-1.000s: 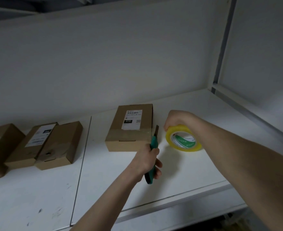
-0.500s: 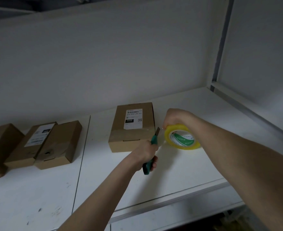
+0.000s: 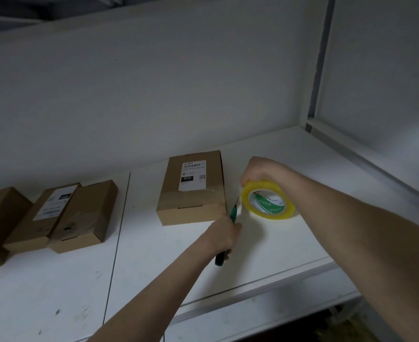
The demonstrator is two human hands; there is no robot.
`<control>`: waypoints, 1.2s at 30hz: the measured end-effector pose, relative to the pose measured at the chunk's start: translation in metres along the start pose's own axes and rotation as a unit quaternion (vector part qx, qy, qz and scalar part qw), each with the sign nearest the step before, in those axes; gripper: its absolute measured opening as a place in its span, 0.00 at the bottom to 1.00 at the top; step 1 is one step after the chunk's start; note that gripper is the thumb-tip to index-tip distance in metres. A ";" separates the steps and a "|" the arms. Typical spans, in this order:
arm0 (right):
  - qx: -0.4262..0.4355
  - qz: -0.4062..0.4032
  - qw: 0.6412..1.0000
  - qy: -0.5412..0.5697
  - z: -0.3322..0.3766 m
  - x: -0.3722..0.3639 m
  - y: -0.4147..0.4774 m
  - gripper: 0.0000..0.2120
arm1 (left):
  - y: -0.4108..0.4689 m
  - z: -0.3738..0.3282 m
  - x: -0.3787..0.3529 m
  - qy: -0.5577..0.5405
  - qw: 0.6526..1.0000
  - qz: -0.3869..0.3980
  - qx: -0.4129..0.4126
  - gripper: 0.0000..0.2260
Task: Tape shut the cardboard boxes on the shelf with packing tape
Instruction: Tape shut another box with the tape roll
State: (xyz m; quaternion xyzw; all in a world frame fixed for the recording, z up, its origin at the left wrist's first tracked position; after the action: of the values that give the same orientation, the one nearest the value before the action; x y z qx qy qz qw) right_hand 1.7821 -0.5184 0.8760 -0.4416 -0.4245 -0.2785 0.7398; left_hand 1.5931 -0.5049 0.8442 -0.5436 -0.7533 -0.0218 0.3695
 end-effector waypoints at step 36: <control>0.015 -0.057 0.970 0.238 -0.052 0.004 -0.020 0.06 | 0.058 -0.025 0.053 0.124 0.881 -0.305 -0.341 0.09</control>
State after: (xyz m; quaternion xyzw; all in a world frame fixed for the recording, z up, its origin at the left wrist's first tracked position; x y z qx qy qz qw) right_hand 1.7881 -0.5739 0.8750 -0.3268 -0.2650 -0.4105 0.8090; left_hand 1.6475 -0.4494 0.8716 -0.3725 -0.7759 -0.4561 0.2264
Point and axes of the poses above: each hand's wrist, its own y-axis towards the middle knuckle, its own x-axis out of the back of the hand, z = x × y, the point moved 2 cm from there along y, towards the middle knuckle, and after that the axes turned 13 degrees about -x, right-handed, at the moved point
